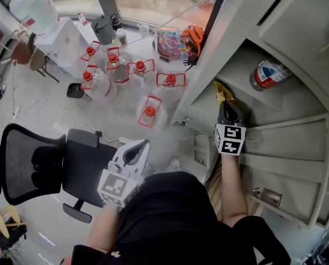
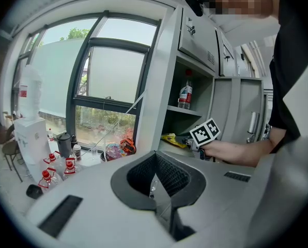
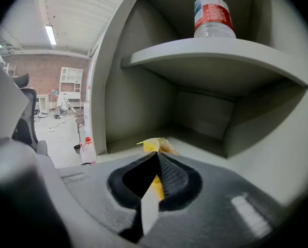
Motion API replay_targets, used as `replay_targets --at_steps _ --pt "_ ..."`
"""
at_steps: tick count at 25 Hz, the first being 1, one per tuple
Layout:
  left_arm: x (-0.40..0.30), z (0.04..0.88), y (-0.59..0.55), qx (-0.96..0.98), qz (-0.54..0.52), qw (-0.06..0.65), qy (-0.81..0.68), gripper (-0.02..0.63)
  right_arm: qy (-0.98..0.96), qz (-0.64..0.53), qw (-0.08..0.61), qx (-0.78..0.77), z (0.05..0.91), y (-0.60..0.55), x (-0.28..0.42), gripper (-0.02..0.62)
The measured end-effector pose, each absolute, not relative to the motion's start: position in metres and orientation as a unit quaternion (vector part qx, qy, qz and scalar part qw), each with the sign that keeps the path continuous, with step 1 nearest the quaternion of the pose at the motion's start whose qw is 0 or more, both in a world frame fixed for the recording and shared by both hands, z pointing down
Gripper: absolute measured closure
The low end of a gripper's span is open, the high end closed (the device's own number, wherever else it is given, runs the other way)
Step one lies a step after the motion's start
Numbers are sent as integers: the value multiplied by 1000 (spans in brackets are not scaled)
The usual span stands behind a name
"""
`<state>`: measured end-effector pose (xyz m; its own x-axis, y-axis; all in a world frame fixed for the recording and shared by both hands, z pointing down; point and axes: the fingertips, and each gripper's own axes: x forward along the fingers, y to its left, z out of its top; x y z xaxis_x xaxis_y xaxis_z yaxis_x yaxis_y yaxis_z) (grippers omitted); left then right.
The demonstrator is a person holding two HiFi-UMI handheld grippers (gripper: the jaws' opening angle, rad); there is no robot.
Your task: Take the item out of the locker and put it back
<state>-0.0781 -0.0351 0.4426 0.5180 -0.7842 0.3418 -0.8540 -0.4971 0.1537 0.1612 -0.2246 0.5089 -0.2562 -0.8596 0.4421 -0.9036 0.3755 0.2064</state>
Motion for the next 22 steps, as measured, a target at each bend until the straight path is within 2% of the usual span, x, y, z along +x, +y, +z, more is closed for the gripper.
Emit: replay_targets --at_steps 22 --pt "-92 444 -34 845 106 158 -499 595 -764 -19 332 553 530 -279 157 594"
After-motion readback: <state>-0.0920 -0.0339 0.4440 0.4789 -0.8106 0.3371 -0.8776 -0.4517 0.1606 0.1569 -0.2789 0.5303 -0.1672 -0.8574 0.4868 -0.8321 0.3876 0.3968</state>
